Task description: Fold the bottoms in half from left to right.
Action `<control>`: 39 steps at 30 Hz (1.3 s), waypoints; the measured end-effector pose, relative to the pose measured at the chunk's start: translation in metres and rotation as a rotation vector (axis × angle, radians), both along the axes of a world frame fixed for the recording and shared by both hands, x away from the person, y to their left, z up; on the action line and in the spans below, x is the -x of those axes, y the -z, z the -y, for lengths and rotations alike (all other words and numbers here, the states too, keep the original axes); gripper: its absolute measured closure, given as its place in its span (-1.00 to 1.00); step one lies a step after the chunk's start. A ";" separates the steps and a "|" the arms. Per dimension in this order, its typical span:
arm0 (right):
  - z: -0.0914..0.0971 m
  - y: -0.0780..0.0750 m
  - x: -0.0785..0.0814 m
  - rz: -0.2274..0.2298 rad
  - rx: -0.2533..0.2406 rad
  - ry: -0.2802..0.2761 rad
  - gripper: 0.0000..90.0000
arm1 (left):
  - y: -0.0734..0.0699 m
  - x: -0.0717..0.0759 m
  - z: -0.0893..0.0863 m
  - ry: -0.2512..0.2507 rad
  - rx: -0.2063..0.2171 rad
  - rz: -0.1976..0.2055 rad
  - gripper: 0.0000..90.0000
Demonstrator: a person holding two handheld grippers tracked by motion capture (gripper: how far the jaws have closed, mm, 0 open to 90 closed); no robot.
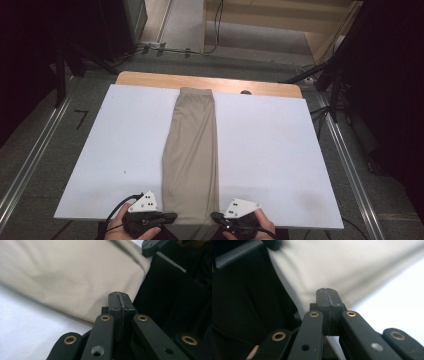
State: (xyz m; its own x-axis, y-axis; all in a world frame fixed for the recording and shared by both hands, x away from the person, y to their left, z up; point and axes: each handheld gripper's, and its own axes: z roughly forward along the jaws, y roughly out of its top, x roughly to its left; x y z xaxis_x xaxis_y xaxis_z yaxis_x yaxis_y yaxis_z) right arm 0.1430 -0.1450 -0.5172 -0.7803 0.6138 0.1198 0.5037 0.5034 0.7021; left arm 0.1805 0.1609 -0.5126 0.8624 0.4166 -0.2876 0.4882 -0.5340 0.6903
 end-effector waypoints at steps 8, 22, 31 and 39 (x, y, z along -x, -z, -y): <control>0.004 -0.008 0.005 0.031 -0.051 0.057 0.95 | -0.001 -0.002 0.001 0.010 -0.008 -0.004 1.00; -0.040 0.000 0.012 0.115 0.071 0.166 0.66 | -0.001 -0.002 0.002 0.011 -0.015 -0.007 1.00; -0.012 -0.003 0.008 0.028 -0.028 0.118 0.95 | -0.001 -0.002 0.001 0.017 -0.015 -0.006 1.00; 0.012 -0.002 0.008 0.007 -0.041 0.115 0.95 | -0.001 -0.002 0.003 0.033 -0.002 -0.005 1.00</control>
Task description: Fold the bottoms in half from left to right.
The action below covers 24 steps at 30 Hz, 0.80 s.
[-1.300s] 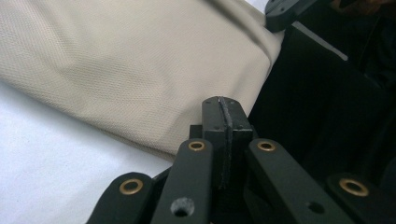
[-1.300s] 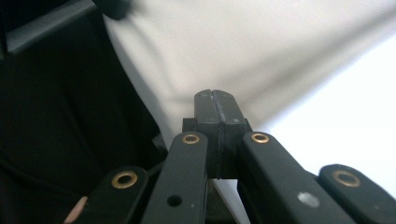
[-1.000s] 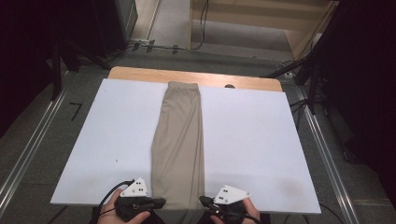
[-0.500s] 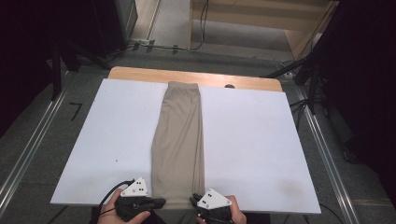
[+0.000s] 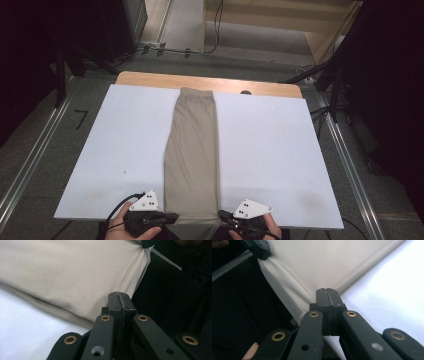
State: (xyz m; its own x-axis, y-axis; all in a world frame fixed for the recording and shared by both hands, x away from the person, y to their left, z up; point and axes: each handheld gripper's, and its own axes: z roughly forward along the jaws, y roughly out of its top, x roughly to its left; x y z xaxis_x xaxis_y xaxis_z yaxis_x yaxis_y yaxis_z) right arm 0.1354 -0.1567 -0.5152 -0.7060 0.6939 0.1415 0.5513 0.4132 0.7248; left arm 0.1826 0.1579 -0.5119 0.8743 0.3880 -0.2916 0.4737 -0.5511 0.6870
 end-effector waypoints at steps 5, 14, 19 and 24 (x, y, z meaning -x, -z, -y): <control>0.004 0.001 -0.002 0.005 0.032 0.036 0.80 | 0.000 0.000 0.000 0.008 0.002 0.003 0.97; -0.013 -0.006 0.001 0.039 -0.054 -0.094 0.95 | 0.000 0.000 0.000 0.007 -0.004 0.007 1.00; -0.023 0.005 0.003 0.024 0.018 -0.115 0.96 | 0.000 0.001 0.000 0.001 -0.010 0.006 1.00; 0.001 0.005 0.003 -0.005 0.015 -0.072 0.96 | 0.000 0.000 -0.001 0.000 -0.004 -0.005 1.00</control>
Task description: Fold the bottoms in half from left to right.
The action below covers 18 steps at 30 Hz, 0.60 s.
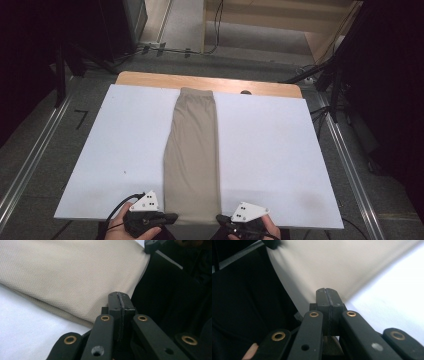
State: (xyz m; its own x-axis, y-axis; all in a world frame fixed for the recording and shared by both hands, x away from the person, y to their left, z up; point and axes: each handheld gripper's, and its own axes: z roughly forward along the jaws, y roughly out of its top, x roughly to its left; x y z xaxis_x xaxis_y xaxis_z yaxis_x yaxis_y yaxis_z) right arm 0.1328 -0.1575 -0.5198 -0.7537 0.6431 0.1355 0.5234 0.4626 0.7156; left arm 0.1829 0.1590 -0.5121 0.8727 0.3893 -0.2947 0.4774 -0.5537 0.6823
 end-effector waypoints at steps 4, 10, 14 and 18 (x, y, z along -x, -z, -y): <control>0.011 0.000 0.001 -0.009 0.006 0.006 0.96 | 0.000 0.000 0.000 -0.001 0.001 -0.004 1.00; 0.021 -0.007 -0.003 0.017 -0.095 0.008 0.63 | 0.000 -0.001 0.000 0.004 0.028 -0.005 0.87; 0.028 -0.013 -0.008 0.034 -0.143 0.006 0.39 | -0.007 0.001 0.000 0.012 0.090 0.044 0.51; 0.034 -0.022 -0.013 0.109 -0.111 0.054 -0.03 | -0.019 -0.001 -0.001 -0.008 0.131 0.107 0.18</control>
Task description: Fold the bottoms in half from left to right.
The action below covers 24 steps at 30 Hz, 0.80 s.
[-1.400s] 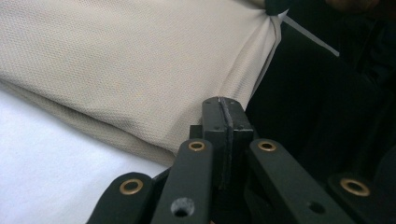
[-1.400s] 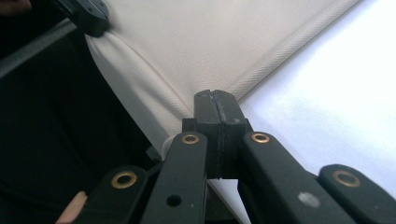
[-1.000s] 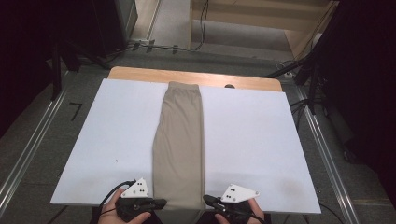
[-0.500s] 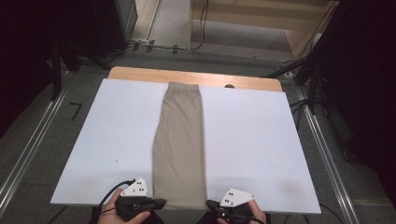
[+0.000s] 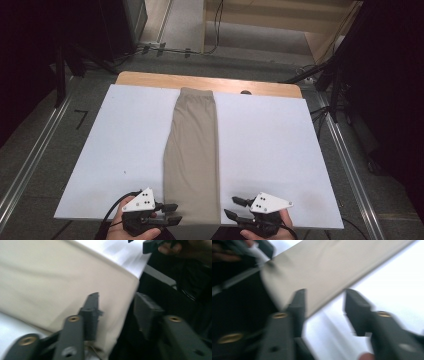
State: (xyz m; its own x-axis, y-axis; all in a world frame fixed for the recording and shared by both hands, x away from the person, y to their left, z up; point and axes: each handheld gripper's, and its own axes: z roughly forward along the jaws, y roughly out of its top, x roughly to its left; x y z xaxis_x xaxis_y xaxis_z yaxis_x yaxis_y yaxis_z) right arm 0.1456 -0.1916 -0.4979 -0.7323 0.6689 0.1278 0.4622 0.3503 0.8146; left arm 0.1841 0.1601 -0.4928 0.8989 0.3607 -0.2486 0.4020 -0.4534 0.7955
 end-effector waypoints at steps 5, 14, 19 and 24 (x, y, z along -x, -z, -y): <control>0.015 -0.011 -0.011 0.029 -0.048 0.058 -0.37 | -0.008 -0.015 -0.002 -0.030 0.058 0.012 -0.22; 0.032 -0.026 -0.039 0.053 -0.063 0.085 -0.84 | -0.025 -0.051 -0.004 -0.119 0.087 0.064 -0.83; 0.036 -0.029 -0.062 0.044 -0.098 0.084 -1.00 | -0.035 -0.081 -0.004 -0.124 0.113 0.055 -1.00; 0.033 -0.033 -0.079 0.055 -0.100 0.086 -1.00 | -0.040 -0.115 -0.003 -0.125 0.158 0.038 -1.00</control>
State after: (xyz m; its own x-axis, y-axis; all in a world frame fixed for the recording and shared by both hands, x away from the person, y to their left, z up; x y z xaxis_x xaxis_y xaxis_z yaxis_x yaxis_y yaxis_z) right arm 0.2246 -0.2245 -0.4648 -0.6803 0.7157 0.1579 0.4406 0.2272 0.8685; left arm 0.2987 0.1630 -0.4524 0.8594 0.4290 -0.2780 0.4157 -0.2699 0.8685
